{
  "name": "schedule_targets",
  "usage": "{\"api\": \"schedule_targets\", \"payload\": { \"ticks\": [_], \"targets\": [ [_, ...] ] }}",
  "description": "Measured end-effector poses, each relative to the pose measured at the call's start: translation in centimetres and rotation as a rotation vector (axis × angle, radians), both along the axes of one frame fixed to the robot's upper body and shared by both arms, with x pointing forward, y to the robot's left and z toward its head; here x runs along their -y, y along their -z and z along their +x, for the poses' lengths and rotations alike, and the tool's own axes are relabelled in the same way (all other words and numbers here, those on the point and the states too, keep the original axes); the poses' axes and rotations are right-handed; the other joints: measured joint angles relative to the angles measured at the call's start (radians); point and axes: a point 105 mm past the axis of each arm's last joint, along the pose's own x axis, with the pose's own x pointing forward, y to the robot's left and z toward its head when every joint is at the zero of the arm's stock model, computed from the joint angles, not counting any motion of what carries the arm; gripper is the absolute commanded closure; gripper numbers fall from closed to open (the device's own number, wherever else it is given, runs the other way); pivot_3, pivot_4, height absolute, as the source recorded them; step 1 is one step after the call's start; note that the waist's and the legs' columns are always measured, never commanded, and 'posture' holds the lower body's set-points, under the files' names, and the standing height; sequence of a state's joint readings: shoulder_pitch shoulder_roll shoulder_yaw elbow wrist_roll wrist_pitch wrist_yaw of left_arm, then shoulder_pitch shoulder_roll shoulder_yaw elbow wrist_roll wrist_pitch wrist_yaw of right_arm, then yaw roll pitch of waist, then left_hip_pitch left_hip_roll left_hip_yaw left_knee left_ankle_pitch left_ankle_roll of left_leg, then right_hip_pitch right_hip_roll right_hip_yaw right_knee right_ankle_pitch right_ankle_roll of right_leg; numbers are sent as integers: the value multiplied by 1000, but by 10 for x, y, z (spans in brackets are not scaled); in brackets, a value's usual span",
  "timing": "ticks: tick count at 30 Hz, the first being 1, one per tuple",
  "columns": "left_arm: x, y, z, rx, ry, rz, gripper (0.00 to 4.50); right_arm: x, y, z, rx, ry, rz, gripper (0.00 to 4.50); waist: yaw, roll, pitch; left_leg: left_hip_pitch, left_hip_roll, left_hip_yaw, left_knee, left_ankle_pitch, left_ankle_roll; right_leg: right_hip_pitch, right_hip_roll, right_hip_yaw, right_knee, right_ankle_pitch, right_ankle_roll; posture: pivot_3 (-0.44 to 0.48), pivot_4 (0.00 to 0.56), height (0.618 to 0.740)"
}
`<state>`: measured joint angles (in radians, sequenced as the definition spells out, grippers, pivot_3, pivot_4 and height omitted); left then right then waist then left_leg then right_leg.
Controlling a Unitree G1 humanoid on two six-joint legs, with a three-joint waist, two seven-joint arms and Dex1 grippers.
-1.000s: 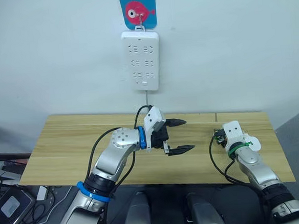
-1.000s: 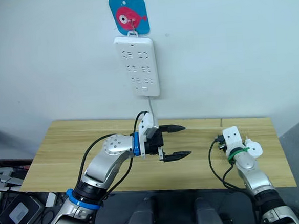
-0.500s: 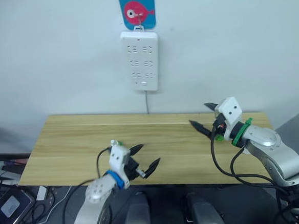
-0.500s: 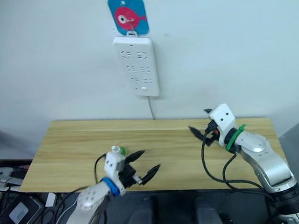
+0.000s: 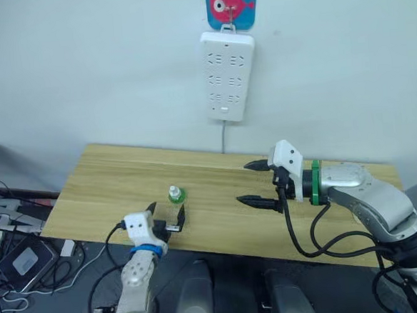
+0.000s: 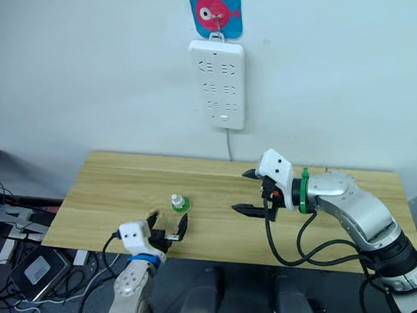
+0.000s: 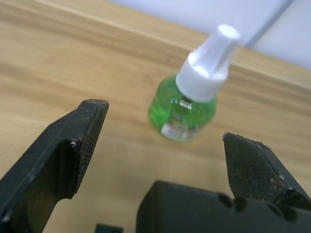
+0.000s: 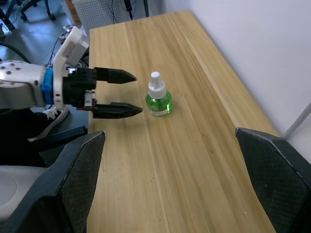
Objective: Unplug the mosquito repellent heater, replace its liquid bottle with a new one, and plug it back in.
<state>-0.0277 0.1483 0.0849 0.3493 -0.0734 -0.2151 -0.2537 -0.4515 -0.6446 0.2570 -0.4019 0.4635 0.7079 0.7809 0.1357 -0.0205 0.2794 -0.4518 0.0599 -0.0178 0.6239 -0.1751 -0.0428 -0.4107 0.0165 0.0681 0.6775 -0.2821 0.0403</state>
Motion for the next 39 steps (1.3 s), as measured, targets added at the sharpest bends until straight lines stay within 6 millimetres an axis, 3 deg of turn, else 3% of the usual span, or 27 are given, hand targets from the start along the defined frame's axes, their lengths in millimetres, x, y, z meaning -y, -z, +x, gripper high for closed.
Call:
{"api": "schedule_targets", "payload": {
  "ticks": [7,10,16,21,24,27,30,34,39],
  "targets": [
    [6,6,20,17,17,2,0,2,-4,-6,-12,-1,-24,37,-1,-1,3,0,0,-2,0,0,-1,0,1,-2,1,0,0,256,309,740],
    [10,6,26,29,36,17,549,4,-6,-6,-8,14,-25,0,-2,-1,3,1,0,-1,0,0,-1,0,1,-2,1,0,0,256,309,740],
    [11,5,34,50,46,32,2256,5,-6,-5,-14,33,-28,0,-4,-1,3,0,0,0,0,0,-1,0,1,-2,1,0,0,242,287,740],
    [12,3,35,51,85,53,2258,6,-2,-6,-19,42,-25,0,-4,-1,3,0,-1,-1,0,0,-1,0,1,-3,1,0,0,256,272,740],
    [31,-10,30,75,321,126,2258,8,1,-7,-19,48,-25,0,-3,-1,3,0,-1,-2,0,0,-1,0,1,-4,1,1,-1,280,264,740],
    [64,-45,24,92,709,189,2258,7,1,-8,6,38,-15,0,-1,-1,3,0,-1,-3,0,1,-3,0,2,-5,1,2,-3,288,254,740],
    [81,-85,16,88,1021,227,2258,1,4,-11,15,22,14,0,-4,-1,3,0,-1,-3,0,1,-3,0,2,-5,1,1,-3,284,242,740],
    [95,-108,9,19,1284,226,2258,-15,0,-8,47,38,91,0,-10,-1,3,-1,0,-4,0,1,-3,0,5,-5,1,0,-1,247,232,740],
    [109,-127,17,26,1407,238,2258,-33,-6,1,73,94,183,0,-21,-1,3,-1,0,-5,0,1,-3,0,7,-6,1,0,-1,204,227,740]
  ]
}}
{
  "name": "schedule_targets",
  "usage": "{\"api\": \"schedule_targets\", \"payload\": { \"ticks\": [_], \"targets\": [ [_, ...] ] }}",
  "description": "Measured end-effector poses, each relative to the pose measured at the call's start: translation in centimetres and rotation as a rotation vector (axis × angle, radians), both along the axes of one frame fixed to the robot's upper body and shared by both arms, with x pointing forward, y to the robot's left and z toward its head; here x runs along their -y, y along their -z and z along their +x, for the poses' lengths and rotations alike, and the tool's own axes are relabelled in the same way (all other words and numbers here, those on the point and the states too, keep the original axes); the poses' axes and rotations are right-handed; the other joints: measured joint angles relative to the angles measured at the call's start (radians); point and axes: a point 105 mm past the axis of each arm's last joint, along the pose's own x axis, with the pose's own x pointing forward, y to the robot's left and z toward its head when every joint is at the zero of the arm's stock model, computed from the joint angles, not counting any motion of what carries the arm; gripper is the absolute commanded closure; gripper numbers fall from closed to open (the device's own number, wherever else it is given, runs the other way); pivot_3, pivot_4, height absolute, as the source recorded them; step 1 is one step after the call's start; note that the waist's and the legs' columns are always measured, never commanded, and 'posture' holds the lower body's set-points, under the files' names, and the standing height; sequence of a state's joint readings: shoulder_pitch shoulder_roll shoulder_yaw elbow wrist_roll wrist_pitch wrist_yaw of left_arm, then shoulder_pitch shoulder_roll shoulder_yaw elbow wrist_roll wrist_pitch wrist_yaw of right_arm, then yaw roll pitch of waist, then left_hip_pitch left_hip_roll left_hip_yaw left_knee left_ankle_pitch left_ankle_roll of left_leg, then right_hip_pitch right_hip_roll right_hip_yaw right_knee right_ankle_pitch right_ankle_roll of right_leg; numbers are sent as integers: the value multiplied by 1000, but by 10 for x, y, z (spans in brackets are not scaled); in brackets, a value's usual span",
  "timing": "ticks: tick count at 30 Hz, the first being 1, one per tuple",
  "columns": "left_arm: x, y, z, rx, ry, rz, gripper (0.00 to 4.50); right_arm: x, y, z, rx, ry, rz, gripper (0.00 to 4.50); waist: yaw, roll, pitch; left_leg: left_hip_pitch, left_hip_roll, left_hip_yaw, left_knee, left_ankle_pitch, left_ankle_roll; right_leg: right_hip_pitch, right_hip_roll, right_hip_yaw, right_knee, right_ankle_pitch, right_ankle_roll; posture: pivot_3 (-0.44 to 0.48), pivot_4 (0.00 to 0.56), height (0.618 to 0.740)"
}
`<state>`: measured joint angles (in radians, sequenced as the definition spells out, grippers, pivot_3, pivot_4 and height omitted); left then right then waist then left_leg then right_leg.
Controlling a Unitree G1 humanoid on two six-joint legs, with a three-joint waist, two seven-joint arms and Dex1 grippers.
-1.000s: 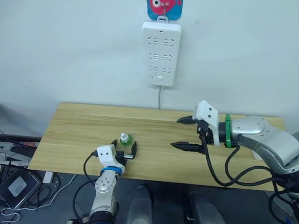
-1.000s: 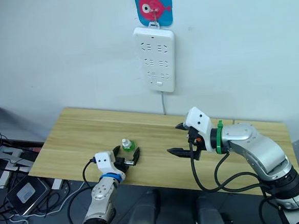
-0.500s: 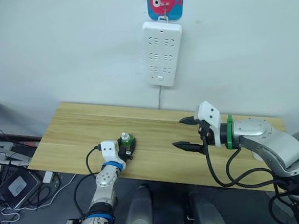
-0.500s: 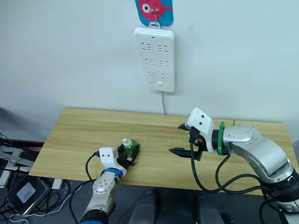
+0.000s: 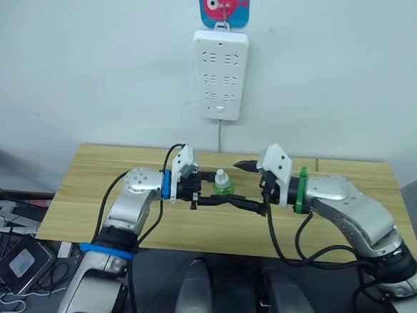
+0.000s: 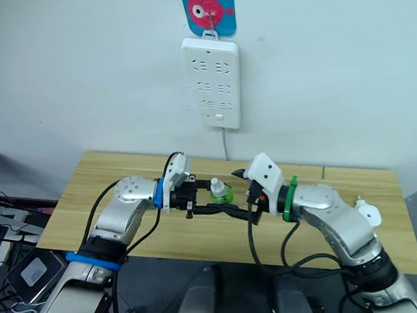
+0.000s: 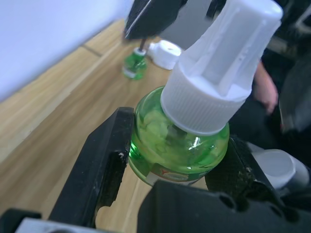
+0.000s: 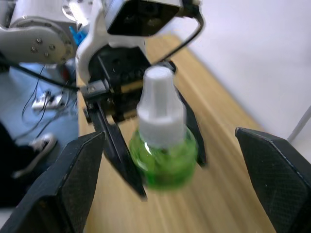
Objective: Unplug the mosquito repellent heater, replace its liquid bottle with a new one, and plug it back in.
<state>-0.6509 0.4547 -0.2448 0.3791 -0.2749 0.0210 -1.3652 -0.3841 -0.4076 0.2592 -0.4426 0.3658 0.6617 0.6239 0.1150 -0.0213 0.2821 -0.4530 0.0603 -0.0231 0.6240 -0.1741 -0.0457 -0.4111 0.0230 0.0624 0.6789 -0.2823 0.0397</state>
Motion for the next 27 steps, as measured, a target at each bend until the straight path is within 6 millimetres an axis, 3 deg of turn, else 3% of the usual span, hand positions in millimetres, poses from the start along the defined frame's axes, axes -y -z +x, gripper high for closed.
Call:
{"api": "schedule_targets", "payload": {
  "ticks": [2,5,13,27],
  "targets": [
    [5,0,3,-9,10,-7,2258,-3,-4,3,16,21,17,0,-7,0,0,0,0,0,0,0,0,0,0,0,0,0,0,198,227,740],
    [6,4,5,-38,17,-10,2258,-5,-5,7,25,48,33,645,-18,0,0,-1,0,0,0,0,0,0,0,0,0,1,-2,192,227,740],
    [6,7,6,-30,34,8,2258,-6,-3,5,17,45,46,3449,-40,0,0,0,0,-1,0,0,0,0,0,-1,1,2,-3,210,230,740],
    [3,11,1,-27,21,1,2258,-8,-1,5,8,-30,-3,3526,-36,0,0,0,0,-2,1,0,0,0,0,-1,2,2,-4,266,243,740]
  ]
}}
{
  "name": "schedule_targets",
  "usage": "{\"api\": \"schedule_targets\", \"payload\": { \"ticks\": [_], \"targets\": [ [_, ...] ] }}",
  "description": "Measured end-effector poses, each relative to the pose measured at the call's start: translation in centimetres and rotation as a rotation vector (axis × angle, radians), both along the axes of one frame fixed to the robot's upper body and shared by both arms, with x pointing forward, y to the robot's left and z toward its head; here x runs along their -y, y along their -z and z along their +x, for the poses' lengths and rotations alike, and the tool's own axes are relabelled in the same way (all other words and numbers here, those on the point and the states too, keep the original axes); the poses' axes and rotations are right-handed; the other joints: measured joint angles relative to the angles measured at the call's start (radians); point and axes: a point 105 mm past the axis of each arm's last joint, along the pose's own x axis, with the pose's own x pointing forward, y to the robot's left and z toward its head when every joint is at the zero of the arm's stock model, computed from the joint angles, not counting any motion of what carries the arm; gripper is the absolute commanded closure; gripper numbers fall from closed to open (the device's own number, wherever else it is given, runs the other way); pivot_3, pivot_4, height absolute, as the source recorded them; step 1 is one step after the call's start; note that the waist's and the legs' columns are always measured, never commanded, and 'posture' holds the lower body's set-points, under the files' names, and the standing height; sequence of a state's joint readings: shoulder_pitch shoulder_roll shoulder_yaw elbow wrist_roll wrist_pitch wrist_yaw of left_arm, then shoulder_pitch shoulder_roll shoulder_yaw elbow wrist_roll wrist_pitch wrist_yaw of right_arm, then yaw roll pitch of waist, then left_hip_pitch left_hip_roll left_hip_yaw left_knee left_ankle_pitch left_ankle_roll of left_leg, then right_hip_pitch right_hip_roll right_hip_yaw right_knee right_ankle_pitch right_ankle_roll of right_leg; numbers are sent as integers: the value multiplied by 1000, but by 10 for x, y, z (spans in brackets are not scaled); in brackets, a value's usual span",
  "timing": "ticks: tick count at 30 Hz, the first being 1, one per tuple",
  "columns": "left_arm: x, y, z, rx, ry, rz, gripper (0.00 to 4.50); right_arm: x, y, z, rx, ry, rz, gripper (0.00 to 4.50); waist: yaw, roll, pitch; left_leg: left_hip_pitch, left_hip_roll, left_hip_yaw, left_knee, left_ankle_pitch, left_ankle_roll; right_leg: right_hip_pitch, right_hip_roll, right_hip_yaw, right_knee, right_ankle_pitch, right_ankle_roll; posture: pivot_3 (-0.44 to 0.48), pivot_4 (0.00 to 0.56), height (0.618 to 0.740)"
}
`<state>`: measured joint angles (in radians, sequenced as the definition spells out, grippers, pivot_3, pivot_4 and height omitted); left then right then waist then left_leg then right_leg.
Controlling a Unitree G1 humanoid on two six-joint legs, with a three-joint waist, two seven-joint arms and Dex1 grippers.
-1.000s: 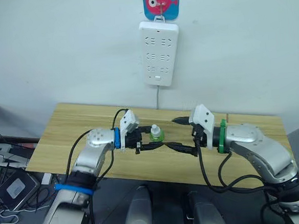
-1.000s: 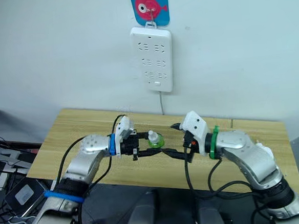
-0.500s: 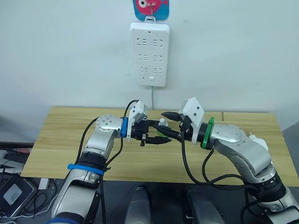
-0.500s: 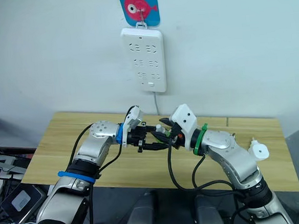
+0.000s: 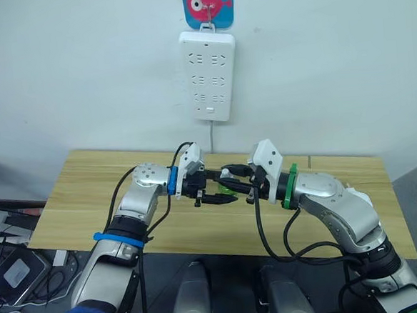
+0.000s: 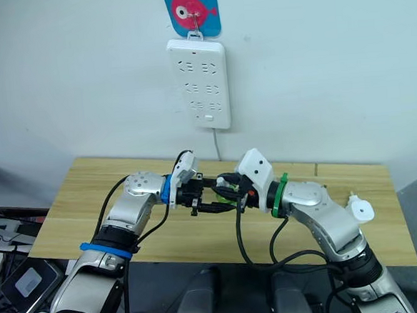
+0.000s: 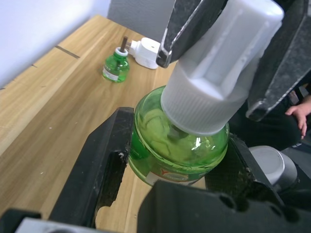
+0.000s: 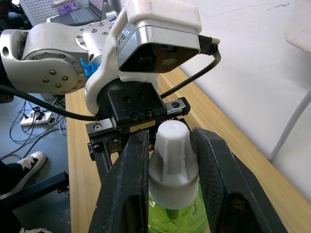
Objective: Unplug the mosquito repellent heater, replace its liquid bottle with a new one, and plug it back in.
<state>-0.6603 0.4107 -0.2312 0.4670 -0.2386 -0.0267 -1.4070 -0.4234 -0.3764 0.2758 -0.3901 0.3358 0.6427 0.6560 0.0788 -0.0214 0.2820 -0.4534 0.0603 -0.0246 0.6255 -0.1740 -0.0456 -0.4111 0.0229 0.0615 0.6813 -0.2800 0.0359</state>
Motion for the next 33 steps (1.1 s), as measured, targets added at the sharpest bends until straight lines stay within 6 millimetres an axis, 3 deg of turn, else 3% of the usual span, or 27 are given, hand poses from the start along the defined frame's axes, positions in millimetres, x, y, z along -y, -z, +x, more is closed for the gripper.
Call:
{"api": "schedule_targets", "payload": {
  "ticks": [1,8,14,17,22,30,33],
  "targets": [
    [0,1,0,-2,-2,0,2258,0,1,0,-2,-3,-2,3526,1,0,0,0,0,0,0,0,0,0,0,0,0,0,0,268,243,740],
    [1,-3,-2,17,1,-9,2258,4,8,4,-23,9,-25,1120,1,0,0,0,0,0,0,0,0,0,0,0,0,0,-1,265,244,740],
    [0,-2,-1,19,-8,-9,2258,4,8,5,-19,16,-29,1120,1,0,0,0,0,0,1,0,0,0,0,0,0,0,-1,254,243,740],
    [0,-3,0,20,-10,-9,2258,3,6,5,-24,15,-11,1688,1,0,0,0,0,0,1,0,0,0,0,0,1,1,-1,250,244,740],
    [0,-4,0,24,-12,-10,2258,3,7,2,-39,3,8,3410,1,0,0,0,0,0,1,0,0,0,0,0,1,1,-1,247,248,740],
    [-2,-1,-6,41,16,1,2258,0,7,-4,-64,-48,5,3421,1,0,0,0,0,0,1,0,0,0,0,0,1,1,-1,255,269,740],
    [-5,0,-19,55,80,16,2258,-4,6,-11,-21,-233,-78,3421,-1,0,0,1,0,1,1,0,0,0,0,1,1,0,-1,267,272,740]
  ]
}}
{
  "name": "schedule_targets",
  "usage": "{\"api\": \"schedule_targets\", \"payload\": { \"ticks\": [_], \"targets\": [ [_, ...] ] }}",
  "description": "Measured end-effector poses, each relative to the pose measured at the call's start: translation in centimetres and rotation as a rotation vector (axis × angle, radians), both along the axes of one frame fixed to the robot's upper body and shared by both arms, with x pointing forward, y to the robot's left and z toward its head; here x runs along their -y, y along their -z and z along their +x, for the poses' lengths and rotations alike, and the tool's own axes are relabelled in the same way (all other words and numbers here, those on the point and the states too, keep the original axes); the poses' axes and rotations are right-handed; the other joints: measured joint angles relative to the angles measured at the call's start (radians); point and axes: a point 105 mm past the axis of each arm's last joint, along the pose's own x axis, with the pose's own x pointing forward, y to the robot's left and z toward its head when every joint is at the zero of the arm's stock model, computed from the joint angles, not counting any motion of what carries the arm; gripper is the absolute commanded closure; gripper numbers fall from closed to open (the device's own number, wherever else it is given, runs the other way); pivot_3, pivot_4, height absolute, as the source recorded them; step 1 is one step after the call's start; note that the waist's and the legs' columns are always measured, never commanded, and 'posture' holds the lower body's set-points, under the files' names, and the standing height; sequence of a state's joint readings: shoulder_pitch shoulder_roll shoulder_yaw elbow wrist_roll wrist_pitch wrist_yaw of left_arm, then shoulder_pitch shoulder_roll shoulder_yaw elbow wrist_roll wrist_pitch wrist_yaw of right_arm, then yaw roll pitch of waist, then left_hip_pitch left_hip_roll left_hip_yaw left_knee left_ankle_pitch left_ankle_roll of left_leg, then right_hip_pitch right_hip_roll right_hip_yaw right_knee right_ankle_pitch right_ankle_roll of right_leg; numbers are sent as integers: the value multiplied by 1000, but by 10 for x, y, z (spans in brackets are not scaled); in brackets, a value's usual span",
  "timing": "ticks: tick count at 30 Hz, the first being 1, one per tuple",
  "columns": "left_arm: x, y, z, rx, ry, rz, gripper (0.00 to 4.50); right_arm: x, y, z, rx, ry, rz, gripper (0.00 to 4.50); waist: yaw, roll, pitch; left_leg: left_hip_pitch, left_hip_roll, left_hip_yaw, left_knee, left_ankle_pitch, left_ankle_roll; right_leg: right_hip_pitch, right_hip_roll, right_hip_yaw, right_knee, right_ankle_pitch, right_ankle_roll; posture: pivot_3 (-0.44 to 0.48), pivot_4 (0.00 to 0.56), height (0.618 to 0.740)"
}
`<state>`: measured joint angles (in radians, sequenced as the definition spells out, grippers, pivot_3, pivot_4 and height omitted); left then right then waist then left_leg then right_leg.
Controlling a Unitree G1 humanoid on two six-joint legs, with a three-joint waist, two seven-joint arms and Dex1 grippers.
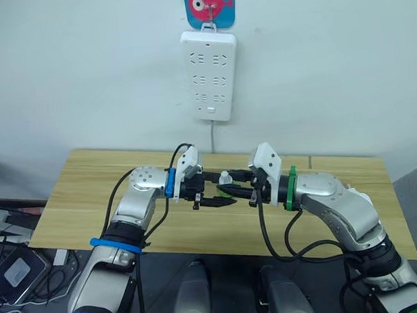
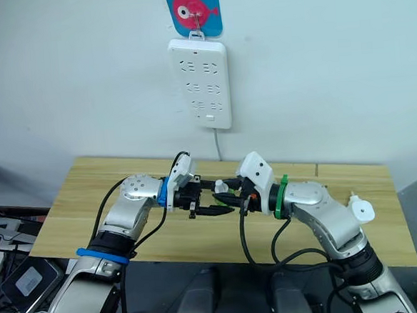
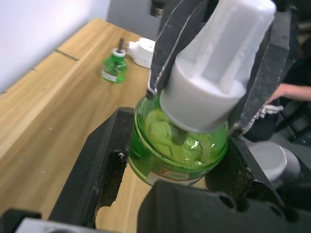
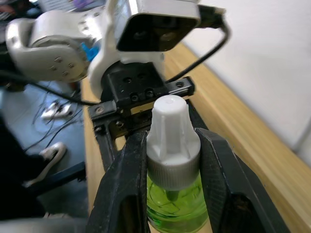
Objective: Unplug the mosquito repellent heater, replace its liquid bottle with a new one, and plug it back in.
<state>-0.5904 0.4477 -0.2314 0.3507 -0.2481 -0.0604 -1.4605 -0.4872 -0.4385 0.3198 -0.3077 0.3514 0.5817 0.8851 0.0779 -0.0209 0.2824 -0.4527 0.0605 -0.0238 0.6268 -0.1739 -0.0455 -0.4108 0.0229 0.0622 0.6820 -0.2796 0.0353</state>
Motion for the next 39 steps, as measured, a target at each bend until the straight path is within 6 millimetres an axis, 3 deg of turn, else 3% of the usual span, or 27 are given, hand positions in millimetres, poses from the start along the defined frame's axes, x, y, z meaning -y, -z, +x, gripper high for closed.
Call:
{"api": "schedule_targets", "payload": {
  "ticks": [6,12,16,19,22,28,33,37,39],
  "targets": [
    [2,11,-40,2,239,80,2258,1,11,-23,-22,-484,-121,3421,2,0,0,1,1,-1,0,0,0,1,1,-1,0,0,-1,291,270,740],
    [1,9,-42,14,259,86,2258,6,7,-14,-6,-490,-115,1380,7,0,0,1,1,-1,1,0,0,1,1,-1,0,0,-1,273,268,740],
    [3,14,-37,8,239,74,2258,52,8,-4,-32,-278,-142,18,27,0,0,1,-1,-1,1,0,0,2,-1,-1,-1,0,-1,252,262,740],
    [2,16,-28,1,184,67,2258,71,15,-8,-55,-128,-132,18,28,0,0,1,0,-2,0,0,0,2,0,-1,0,0,-1,246,254,740],
    [2,13,-20,10,127,42,2258,71,21,-18,-72,-24,-105,18,24,0,0,1,1,-1,0,0,0,1,1,0,1,0,-1,237,249,740],
    [7,12,-12,8,74,13,2258,44,4,-19,-10,119,7,18,2,0,0,1,2,-1,1,1,-1,2,2,0,1,-1,2,222,239,740],
    [10,5,-6,27,56,-3,2258,10,1,-10,2,198,90,18,0,0,0,1,2,-1,1,1,-1,1,3,0,0,-1,1,218,232,740],
    [11,5,-6,26,58,-3,2258,3,-2,-8,-14,207,117,18,3,0,-1,1,1,-1,1,1,-1,1,2,0,0,0,0,219,229,740],
    [10,7,-5,20,55,-1,2258,4,0,-7,-27,211,114,368,2,0,-1,1,2,-1,1,1,-1,1,2,0,0,0,0,219,229,740]
  ]
}}
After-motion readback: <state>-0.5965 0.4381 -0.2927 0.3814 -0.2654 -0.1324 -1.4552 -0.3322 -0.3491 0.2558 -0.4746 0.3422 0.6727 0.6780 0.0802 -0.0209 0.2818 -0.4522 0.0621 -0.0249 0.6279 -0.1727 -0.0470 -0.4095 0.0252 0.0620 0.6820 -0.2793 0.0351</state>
